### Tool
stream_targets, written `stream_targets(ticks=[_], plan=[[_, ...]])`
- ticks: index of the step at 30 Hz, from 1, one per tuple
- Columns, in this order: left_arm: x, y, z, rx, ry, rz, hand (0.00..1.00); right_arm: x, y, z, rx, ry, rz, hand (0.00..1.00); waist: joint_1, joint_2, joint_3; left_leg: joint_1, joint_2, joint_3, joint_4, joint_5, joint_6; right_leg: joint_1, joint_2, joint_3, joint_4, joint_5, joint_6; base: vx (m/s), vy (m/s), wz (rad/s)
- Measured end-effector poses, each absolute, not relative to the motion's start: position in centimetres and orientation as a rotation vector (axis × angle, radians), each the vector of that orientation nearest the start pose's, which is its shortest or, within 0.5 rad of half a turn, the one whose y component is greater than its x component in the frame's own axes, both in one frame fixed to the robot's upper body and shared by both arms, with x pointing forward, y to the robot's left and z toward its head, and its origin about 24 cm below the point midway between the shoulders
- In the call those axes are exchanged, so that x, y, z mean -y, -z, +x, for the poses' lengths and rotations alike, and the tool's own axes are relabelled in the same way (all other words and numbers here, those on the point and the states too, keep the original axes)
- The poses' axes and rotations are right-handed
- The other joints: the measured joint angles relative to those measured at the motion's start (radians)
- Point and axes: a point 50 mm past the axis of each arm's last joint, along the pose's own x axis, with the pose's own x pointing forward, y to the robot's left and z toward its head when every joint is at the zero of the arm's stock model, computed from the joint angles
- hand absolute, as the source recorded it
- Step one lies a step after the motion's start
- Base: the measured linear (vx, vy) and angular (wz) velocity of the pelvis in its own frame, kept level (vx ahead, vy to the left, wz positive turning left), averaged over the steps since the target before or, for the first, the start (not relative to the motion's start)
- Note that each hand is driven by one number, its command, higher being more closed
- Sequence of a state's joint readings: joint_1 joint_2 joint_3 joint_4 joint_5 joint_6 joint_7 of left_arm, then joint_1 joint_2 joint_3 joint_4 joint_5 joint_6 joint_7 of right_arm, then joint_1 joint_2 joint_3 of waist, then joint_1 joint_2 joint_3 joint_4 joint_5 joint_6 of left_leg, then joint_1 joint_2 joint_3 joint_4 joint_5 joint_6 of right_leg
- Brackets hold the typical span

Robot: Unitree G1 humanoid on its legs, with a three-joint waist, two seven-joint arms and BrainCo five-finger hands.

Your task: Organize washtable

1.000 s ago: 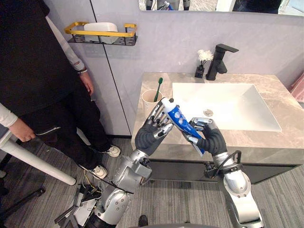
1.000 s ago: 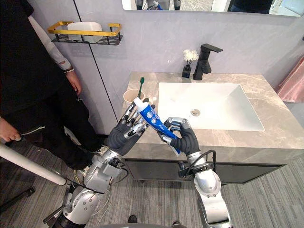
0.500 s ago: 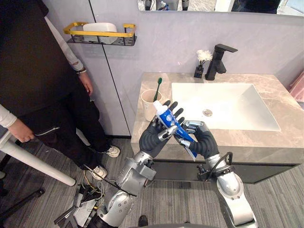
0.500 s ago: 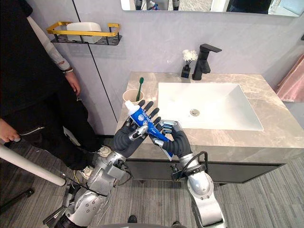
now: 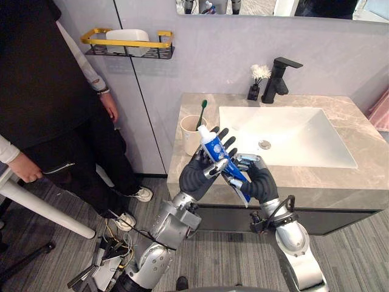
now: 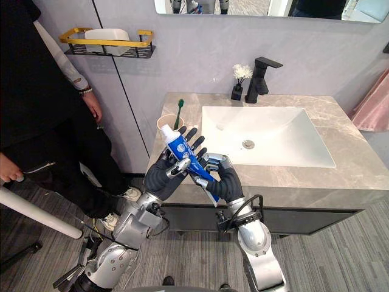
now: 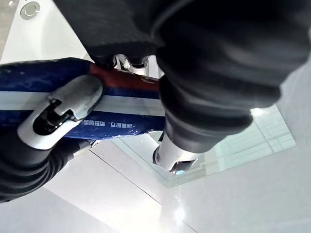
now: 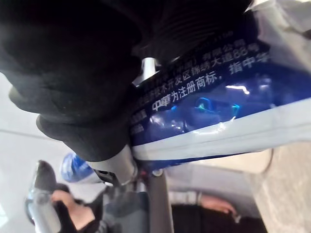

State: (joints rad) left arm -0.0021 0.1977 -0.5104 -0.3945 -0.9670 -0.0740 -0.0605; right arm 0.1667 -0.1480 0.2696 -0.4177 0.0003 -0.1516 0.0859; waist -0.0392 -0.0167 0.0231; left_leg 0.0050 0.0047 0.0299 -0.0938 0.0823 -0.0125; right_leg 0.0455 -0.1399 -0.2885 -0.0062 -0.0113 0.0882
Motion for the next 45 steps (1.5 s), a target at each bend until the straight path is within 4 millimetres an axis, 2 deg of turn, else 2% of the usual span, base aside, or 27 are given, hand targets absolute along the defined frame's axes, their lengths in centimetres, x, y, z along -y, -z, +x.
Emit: stream_targets(ticks=[3, 16, 17, 27, 35, 45], plan=[[-5.9, -12.3, 21.2, 0.156, 0.681, -0.863, 1.0, 10.2, -10.4, 19.8, 0.363, -0.376, -0.054, 1.0, 0.001, -0.001, -0.001, -0.002, 0.0, 0.0, 0.0, 0.0, 0.0, -0.001, 0.0, -0.001, -0.001, 0.0, 0.0, 0.0, 0.0, 0.0], [-5.7, -12.4, 21.1, 0.168, 0.691, -0.837, 1.0, 10.2, -10.1, 19.4, 0.347, -0.396, -0.033, 1.0, 0.0, -0.005, -0.004, -0.005, -0.001, 0.003, 0.0, 0.0, 0.0, 0.0, 0.002, 0.004, -0.017, 0.012, -0.001, 0.0, 0.0, -0.01], [-5.7, -12.4, 21.1, 0.168, 0.691, -0.834, 1.0, 10.2, -10.0, 19.4, 0.345, -0.396, -0.033, 0.0, 0.0, -0.005, -0.004, -0.004, -0.001, 0.003, 0.0, 0.0, 0.0, 0.0, 0.002, 0.004, -0.017, 0.012, -0.001, 0.0, 0.0, 0.0], [-5.7, -12.6, 21.3, 0.189, 0.687, -0.763, 1.0, 10.2, -8.8, 19.3, 0.28, -0.414, 0.007, 0.0, 0.0, -0.009, -0.016, 0.0, 0.0, 0.015, 0.0, 0.0, 0.0, 0.0, 0.003, 0.013, -0.018, 0.015, -0.002, 0.0, 0.0, -0.02], [-7.3, -15.8, 23.2, 0.378, 0.599, -0.705, 1.0, 10.3, -7.7, 19.7, 0.206, -0.364, 0.194, 0.0, -0.001, -0.008, -0.018, 0.009, 0.003, 0.027, -0.001, 0.0, 0.0, 0.001, 0.004, 0.025, -0.018, 0.018, -0.005, -0.01, 0.0, -0.04], [-8.8, -19.3, 24.8, 0.578, 0.498, -0.543, 1.0, 11.4, -7.9, 20.1, 0.212, -0.289, 0.245, 0.0, -0.002, -0.006, -0.019, 0.019, 0.012, 0.055, -0.001, -0.001, -0.002, -0.009, 0.015, 0.049, -0.02, 0.024, -0.009, -0.01, -0.007, -0.08]])
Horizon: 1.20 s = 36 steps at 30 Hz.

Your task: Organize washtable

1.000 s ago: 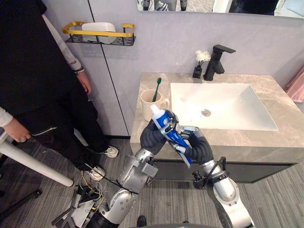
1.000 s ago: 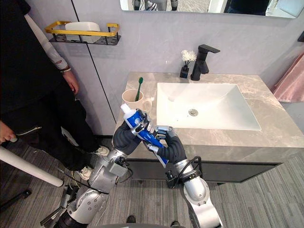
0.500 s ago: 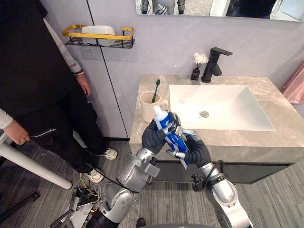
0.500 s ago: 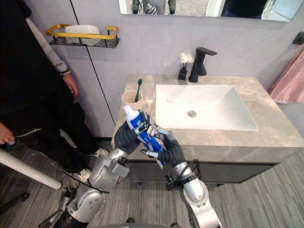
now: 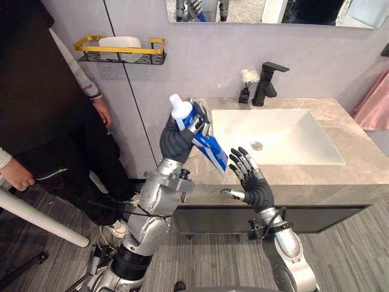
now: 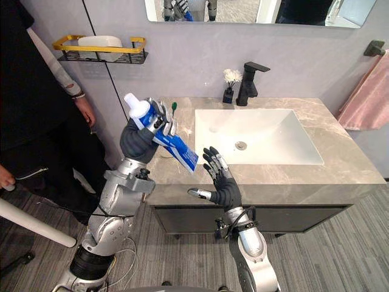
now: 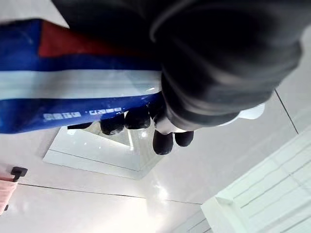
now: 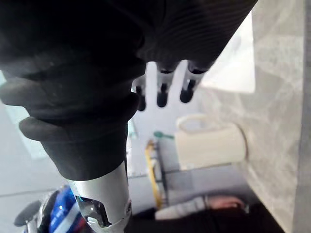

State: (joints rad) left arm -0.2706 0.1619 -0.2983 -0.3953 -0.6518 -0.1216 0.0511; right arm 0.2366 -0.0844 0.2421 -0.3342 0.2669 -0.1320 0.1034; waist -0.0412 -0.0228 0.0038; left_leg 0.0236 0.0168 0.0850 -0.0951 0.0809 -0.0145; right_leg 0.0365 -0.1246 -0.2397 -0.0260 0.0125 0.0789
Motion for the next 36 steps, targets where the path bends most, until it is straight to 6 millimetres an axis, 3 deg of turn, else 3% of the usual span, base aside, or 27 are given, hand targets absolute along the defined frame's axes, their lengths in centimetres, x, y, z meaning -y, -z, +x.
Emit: stream_targets(ticks=[3, 7, 11, 20, 26, 36], plan=[[-9.0, -20.5, 25.5, 0.641, 0.471, -0.477, 1.0, 11.5, -7.8, 20.1, 0.21, -0.284, 0.243, 0.0, -0.003, 0.004, -0.003, 0.0, 0.001, 0.005, -0.001, 0.0, 0.0, 0.0, 0.005, 0.004, -0.008, 0.006, -0.005, -0.03, -0.009, -0.1], [-8.9, -22.4, 28.1, 0.712, 0.384, -0.316, 1.0, 11.8, -7.6, 19.9, 0.199, -0.269, 0.249, 0.0, -0.007, 0.017, -0.011, 0.001, 0.002, 0.025, -0.003, 0.0, 0.0, -0.007, 0.007, 0.023, -0.013, 0.013, -0.008, -0.03, 0.003, -0.13], [-9.6, -23.5, 30.1, 0.75, 0.247, -0.19, 1.0, 11.9, -6.9, 19.3, 0.167, -0.262, 0.256, 0.0, -0.029, 0.016, -0.011, -0.001, 0.003, 0.033, -0.007, -0.001, -0.001, -0.014, 0.008, 0.032, -0.013, 0.014, -0.009, -0.01, 0.003, -0.07], [-11.1, -24.8, 31.8, 0.799, 0.067, 0.012, 1.0, 12.4, -5.9, 18.0, 0.12, -0.232, 0.279, 0.0, -0.039, 0.014, -0.01, -0.013, 0.019, 0.085, -0.002, -0.006, -0.009, -0.051, 0.025, 0.086, -0.013, 0.032, -0.015, 0.01, -0.006, -0.18], [-12.9, -26.6, 32.2, 0.861, -0.038, 0.07, 1.0, 12.7, -5.2, 17.1, 0.081, -0.206, 0.3, 0.0, -0.056, 0.005, -0.007, -0.028, 0.028, 0.115, -0.007, -0.009, -0.012, -0.078, 0.036, 0.116, -0.014, 0.038, -0.018, -0.01, -0.007, -0.15], [-14.3, -26.7, 32.9, 0.849, -0.123, 0.131, 1.0, 12.7, -4.7, 16.3, 0.064, -0.196, 0.31, 0.0, -0.055, -0.018, 0.006, -0.043, 0.034, 0.119, -0.007, -0.01, -0.014, -0.096, 0.043, 0.126, -0.011, 0.039, -0.02, 0.0, -0.003, -0.02]])
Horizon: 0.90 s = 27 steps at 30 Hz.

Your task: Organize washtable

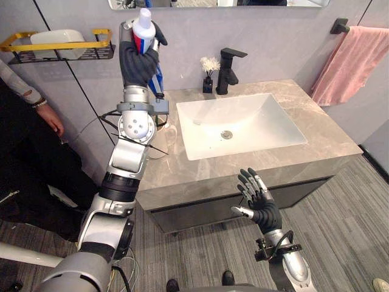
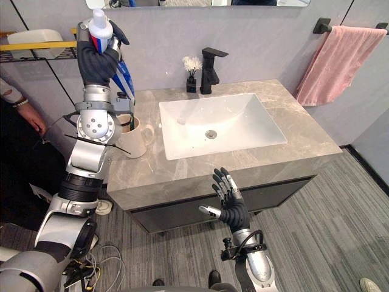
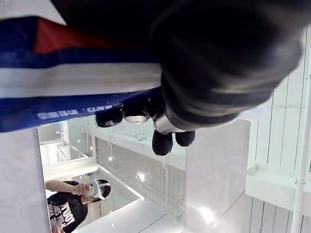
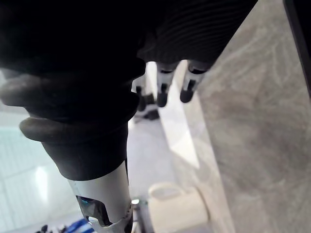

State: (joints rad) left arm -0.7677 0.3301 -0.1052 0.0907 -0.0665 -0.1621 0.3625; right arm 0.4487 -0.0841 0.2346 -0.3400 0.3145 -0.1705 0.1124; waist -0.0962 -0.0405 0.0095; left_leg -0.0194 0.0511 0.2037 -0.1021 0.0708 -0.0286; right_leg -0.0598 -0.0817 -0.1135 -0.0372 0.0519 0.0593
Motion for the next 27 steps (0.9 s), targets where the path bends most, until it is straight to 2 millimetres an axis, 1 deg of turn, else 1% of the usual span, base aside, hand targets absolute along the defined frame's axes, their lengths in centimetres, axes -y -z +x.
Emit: stream_targets(ticks=[8, 11, 19, 23, 27], plan=[[-14.6, -26.5, 33.2, 0.836, -0.143, 0.138, 1.0, 12.5, -4.5, 15.9, 0.049, -0.2, 0.327, 0.0, 0.0, -0.021, 0.014, -0.003, 0.0, -0.008, 0.0, 0.0, 0.0, 0.001, -0.001, -0.012, 0.001, 0.0, 0.0, 0.01, 0.001, 0.02], [-14.8, -26.1, 33.5, 0.813, -0.15, 0.144, 1.0, 12.4, -4.6, 15.9, 0.056, -0.201, 0.329, 0.0, 0.001, -0.024, 0.019, -0.004, -0.001, -0.011, 0.0, 0.0, 0.0, 0.002, -0.001, -0.014, 0.001, -0.001, -0.001, 0.0, 0.0, 0.0], [-14.9, -26.1, 33.5, 0.813, -0.155, 0.139, 1.0, 12.4, -4.6, 15.8, 0.053, -0.203, 0.329, 0.0, 0.002, -0.027, 0.04, -0.005, -0.001, -0.016, 0.0, 0.0, 0.0, 0.002, -0.001, -0.02, 0.002, -0.002, -0.002, 0.0, 0.0, 0.0], [-15.3, -25.3, 33.5, 0.785, -0.173, 0.117, 1.0, 12.1, -5.2, 15.6, 0.077, -0.216, 0.338, 0.0, 0.001, -0.026, 0.044, -0.007, -0.001, -0.022, -0.001, 0.0, 0.0, 0.003, -0.001, -0.024, 0.002, -0.003, -0.004, 0.01, -0.002, 0.04], [-15.4, -23.9, 33.5, 0.744, -0.176, 0.113, 1.0, 12.1, -5.2, 15.5, 0.077, -0.218, 0.34, 0.0, 0.002, -0.026, 0.044, -0.007, -0.001, -0.028, -0.001, 0.001, 0.0, 0.007, -0.001, -0.03, 0.002, -0.004, -0.005, 0.01, -0.002, 0.05]])
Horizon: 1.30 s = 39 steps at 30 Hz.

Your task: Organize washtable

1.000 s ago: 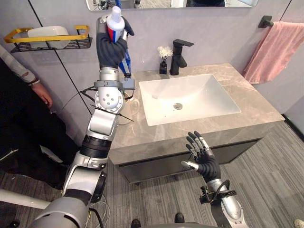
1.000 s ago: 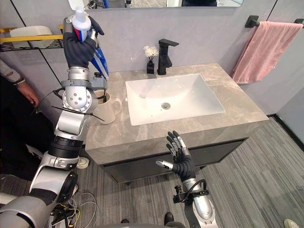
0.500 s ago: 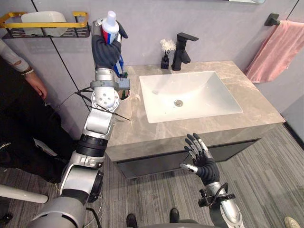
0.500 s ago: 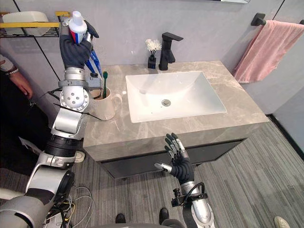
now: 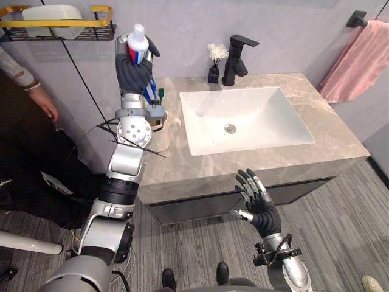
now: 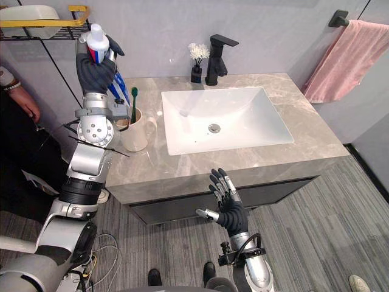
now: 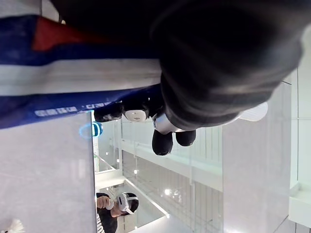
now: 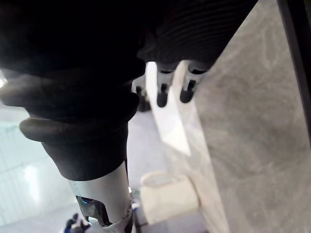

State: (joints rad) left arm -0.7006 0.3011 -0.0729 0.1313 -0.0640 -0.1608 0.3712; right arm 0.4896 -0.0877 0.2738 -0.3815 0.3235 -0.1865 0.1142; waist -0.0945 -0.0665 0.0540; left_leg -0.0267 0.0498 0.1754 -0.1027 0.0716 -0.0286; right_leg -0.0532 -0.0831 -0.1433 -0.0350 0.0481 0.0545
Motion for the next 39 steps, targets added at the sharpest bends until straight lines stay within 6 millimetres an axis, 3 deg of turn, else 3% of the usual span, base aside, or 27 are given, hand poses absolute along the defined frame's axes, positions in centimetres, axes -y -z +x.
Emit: stream_targets(ticks=[9, 23, 24, 39], plan=[[-15.5, -21.7, 33.4, 0.675, -0.182, 0.102, 1.0, 12.1, -5.0, 15.3, 0.066, -0.214, 0.339, 0.0, 0.0, 0.002, 0.001, 0.001, 0.001, -0.012, 0.0, 0.002, -0.002, 0.002, -0.001, -0.015, 0.009, -0.006, -0.006, 0.0, -0.001, 0.04], [-15.6, -20.4, 33.2, 0.635, -0.185, 0.085, 1.0, 12.1, -5.0, 15.2, 0.067, -0.232, 0.336, 0.0, 0.0, 0.003, 0.003, 0.001, 0.001, -0.017, 0.0, 0.002, -0.001, 0.005, -0.001, -0.019, 0.009, -0.007, -0.007, 0.0, 0.0, 0.0], [-15.6, -20.3, 33.2, 0.633, -0.183, 0.084, 0.0, 12.1, -5.0, 15.2, 0.066, -0.233, 0.335, 0.0, -0.001, 0.004, 0.003, 0.001, 0.001, -0.017, 0.0, 0.002, -0.001, 0.005, -0.001, -0.019, 0.009, -0.007, -0.007, 0.0, 0.0, 0.0], [-15.8, -19.3, 33.6, 0.584, -0.184, 0.088, 0.0, 12.3, -5.0, 15.1, 0.063, -0.225, 0.33, 0.0, -0.001, 0.003, 0.029, -0.019, 0.001, -0.009, 0.0, 0.002, -0.002, -0.019, 0.0, -0.014, 0.009, -0.007, -0.006, 0.0, 0.0, -0.01]])
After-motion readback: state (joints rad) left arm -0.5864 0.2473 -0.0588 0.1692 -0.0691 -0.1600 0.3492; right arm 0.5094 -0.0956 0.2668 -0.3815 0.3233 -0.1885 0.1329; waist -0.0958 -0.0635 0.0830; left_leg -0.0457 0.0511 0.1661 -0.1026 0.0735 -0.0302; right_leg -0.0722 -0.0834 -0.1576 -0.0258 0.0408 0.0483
